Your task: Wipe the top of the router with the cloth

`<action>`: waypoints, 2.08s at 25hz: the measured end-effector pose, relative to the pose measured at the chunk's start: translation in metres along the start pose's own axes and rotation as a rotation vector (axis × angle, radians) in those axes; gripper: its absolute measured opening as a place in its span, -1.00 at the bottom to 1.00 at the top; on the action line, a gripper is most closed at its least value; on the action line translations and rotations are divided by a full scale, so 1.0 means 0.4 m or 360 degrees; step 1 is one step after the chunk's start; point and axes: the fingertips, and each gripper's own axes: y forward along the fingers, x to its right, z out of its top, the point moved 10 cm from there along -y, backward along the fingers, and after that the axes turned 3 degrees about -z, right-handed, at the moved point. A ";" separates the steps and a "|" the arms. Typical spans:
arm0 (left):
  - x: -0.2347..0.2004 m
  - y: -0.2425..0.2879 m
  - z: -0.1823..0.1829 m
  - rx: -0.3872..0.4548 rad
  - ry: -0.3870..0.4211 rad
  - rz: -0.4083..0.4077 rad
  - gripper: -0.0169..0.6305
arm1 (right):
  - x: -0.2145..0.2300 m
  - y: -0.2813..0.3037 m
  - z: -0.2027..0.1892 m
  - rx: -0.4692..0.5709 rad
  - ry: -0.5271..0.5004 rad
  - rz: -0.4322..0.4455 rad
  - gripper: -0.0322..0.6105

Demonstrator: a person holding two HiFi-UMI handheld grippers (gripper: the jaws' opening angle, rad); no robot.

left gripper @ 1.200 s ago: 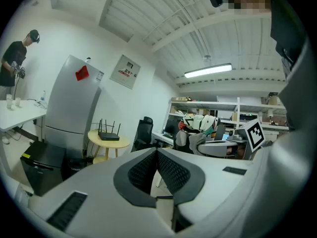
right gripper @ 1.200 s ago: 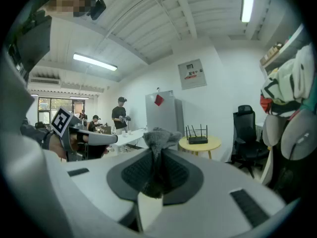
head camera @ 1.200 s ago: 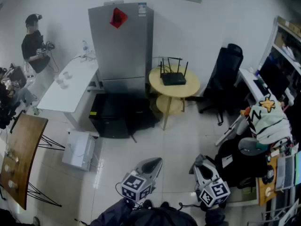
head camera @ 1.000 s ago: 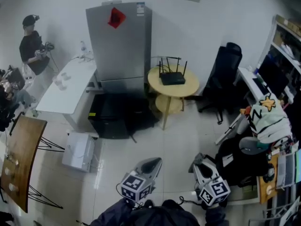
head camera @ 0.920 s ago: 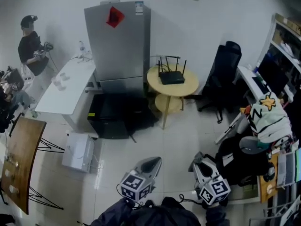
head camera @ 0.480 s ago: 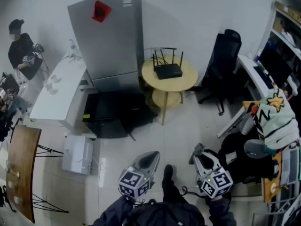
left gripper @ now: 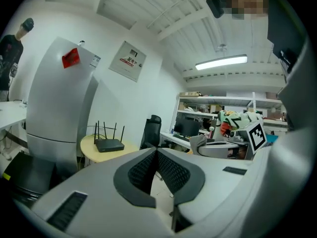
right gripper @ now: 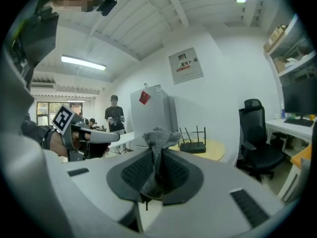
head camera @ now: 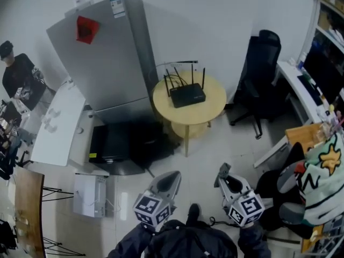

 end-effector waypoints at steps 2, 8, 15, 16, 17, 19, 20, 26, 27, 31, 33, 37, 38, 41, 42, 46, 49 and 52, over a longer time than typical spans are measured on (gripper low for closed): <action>-0.029 0.075 0.034 0.0002 0.0010 0.0000 -0.94 | 0.066 0.057 0.029 0.0008 -0.0002 0.0003 -0.68; -0.147 0.241 0.109 -0.0007 0.0010 0.0018 -0.94 | 0.195 0.234 0.093 -0.0001 -0.0008 0.0037 -0.68; -0.390 0.450 0.171 -0.0016 -0.0011 0.0001 -0.94 | 0.325 0.510 0.144 -0.0030 -0.0021 0.0021 -0.68; -0.435 0.482 0.186 -0.0019 -0.0017 -0.0008 -0.94 | 0.341 0.560 0.157 -0.0038 -0.0018 0.0012 -0.68; -0.481 0.512 0.203 -0.0023 -0.0021 -0.0016 -0.94 | 0.355 0.611 0.171 -0.0048 -0.0015 0.0004 -0.68; -0.566 0.565 0.236 -0.0036 -0.0020 -0.0034 -0.94 | 0.378 0.706 0.199 -0.0071 -0.0013 -0.0012 -0.68; -0.603 0.589 0.251 -0.0045 -0.0018 -0.0047 -0.94 | 0.388 0.748 0.210 -0.0084 -0.0011 -0.0022 -0.68; -0.804 0.719 0.330 -0.0065 -0.0027 -0.0096 -0.94 | 0.445 0.973 0.270 -0.0100 0.0001 -0.0078 -0.68; -0.830 0.735 0.339 -0.0068 -0.0032 -0.0097 -0.94 | 0.452 1.002 0.279 -0.0104 -0.0001 -0.0077 -0.68; -0.907 0.794 0.366 -0.0074 -0.0047 -0.0099 -0.94 | 0.484 1.093 0.305 -0.0121 0.0006 -0.0072 -0.68; -0.936 0.820 0.374 -0.0078 -0.0052 -0.0087 -0.94 | 0.501 1.130 0.309 -0.0132 0.0007 -0.0060 -0.68; -0.971 0.857 0.379 -0.0083 -0.0069 -0.0034 -0.94 | 0.532 1.183 0.305 -0.0167 0.0004 0.0000 -0.68; -0.977 0.866 0.380 -0.0085 -0.0074 -0.0022 -0.94 | 0.543 1.192 0.300 -0.0177 0.0006 0.0011 -0.68; -0.994 0.889 0.381 -0.0083 -0.0103 0.0015 -0.94 | 0.577 1.217 0.290 -0.0199 0.0010 0.0040 -0.68; -0.997 0.897 0.381 -0.0083 -0.0106 0.0028 -0.94 | 0.589 1.222 0.287 -0.0206 0.0012 0.0048 -0.68; -0.991 0.930 0.383 -0.0084 -0.0104 0.0059 -0.94 | 0.633 1.235 0.282 -0.0225 0.0006 0.0075 -0.68; -0.984 0.952 0.379 -0.0091 -0.0109 0.0066 -0.94 | 0.663 1.242 0.274 -0.0246 0.0007 0.0089 -0.68; -0.980 0.980 0.378 -0.0115 -0.0095 0.0062 -0.94 | 0.707 1.263 0.252 -0.0281 -0.0002 0.0090 -0.68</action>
